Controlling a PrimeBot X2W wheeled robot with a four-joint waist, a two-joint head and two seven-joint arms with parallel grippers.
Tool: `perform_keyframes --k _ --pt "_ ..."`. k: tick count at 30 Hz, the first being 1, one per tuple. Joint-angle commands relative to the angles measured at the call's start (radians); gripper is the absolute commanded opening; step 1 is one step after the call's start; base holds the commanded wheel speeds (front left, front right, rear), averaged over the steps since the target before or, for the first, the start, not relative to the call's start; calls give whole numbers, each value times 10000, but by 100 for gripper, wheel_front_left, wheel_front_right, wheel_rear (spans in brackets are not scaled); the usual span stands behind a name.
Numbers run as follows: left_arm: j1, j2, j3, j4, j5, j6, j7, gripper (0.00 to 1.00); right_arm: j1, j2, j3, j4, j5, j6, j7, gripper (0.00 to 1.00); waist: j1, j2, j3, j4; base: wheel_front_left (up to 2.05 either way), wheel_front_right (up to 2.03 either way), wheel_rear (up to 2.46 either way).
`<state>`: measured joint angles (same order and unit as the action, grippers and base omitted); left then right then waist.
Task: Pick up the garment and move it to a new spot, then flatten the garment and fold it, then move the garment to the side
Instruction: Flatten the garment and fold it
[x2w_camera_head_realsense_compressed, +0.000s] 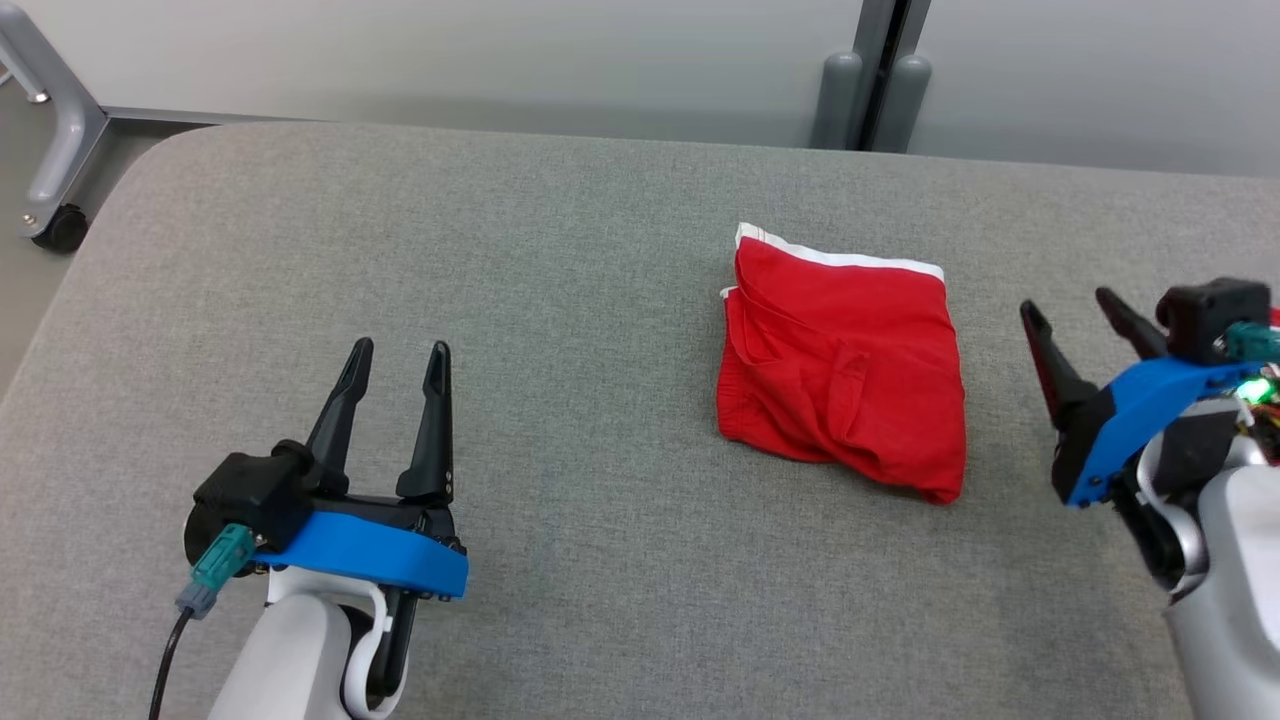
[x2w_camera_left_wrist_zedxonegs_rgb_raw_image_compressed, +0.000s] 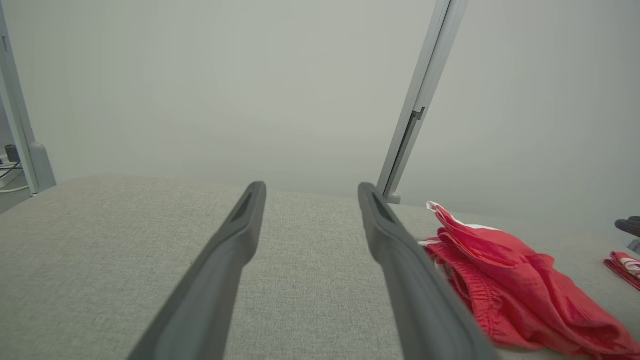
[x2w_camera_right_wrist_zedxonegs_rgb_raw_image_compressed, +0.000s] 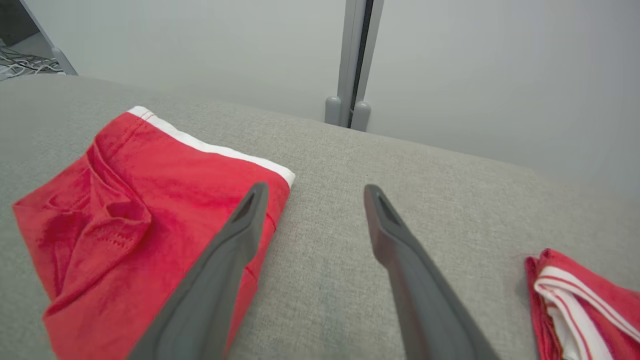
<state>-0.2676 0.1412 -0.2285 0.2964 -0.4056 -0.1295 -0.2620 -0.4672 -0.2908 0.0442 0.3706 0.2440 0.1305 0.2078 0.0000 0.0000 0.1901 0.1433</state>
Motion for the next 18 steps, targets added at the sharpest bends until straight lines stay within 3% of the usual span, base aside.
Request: perform_keyframes --k 1,2,3,4,11,18 --pt "-158 33 -30 17 40 -10 -37 100 210 191 72 179 -204 5 -206 100 0 0 53 6 0 0 0" --pt "-200 38 -70 30 56 -10 -37 100 273 303 189 345 -353 5 -322 73 0 0 78 20 0 0 0" --pt "-248 54 -132 50 72 -10 -37 100 286 384 341 549 -490 5 -410 27 0 0 116 45 0 0 0" --pt "-302 61 -183 64 86 -10 -37 100 256 468 481 737 -616 3 -510 0 0 0 155 71 0 0 0" --pt "-476 161 -334 171 212 -10 -39 100 -502 1341 2012 2123 -1280 3 -973 0 0 0 226 195 0 0 0" --pt "-208 204 -408 320 227 -10 -37 100 -799 2051 4311 2770 -778 3 -1049 0 0 0 -97 252 0 0 0"
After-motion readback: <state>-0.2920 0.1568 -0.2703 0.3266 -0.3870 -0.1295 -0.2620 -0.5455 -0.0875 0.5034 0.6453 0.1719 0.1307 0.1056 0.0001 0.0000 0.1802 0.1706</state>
